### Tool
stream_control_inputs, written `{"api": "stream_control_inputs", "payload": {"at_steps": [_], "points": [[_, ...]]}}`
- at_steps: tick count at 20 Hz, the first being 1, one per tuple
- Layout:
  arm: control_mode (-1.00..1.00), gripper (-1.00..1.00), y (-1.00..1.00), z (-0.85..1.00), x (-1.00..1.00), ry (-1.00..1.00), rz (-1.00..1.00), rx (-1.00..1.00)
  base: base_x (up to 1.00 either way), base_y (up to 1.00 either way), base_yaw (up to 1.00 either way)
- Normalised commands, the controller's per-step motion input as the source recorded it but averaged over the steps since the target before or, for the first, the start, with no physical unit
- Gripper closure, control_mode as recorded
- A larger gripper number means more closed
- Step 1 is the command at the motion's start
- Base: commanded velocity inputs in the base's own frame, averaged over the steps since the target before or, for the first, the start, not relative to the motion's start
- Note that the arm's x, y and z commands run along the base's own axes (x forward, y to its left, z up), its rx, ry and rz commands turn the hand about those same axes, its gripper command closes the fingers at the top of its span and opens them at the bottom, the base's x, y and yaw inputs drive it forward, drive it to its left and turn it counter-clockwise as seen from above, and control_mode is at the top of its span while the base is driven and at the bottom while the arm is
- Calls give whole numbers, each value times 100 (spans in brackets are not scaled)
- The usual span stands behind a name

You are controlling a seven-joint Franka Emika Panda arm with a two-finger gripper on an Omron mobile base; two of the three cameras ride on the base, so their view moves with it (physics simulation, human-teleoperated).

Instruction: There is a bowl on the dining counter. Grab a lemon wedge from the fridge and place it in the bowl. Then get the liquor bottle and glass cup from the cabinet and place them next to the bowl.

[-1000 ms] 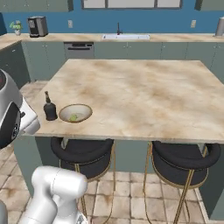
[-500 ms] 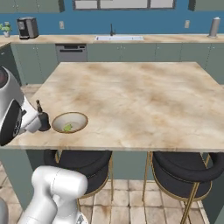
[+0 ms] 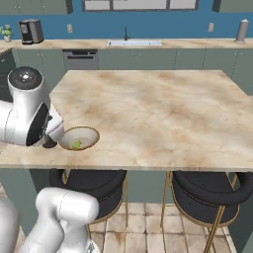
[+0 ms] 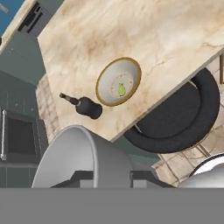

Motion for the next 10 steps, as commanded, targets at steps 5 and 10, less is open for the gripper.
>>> {"api": "stream_control_inputs", "payload": {"at_steps": [5,10], "points": [[-100,100,-54,-32,86,11,1,0,0,0,0],[-100,100,-54,-33,95,9,11,3,0,0,0]]}}
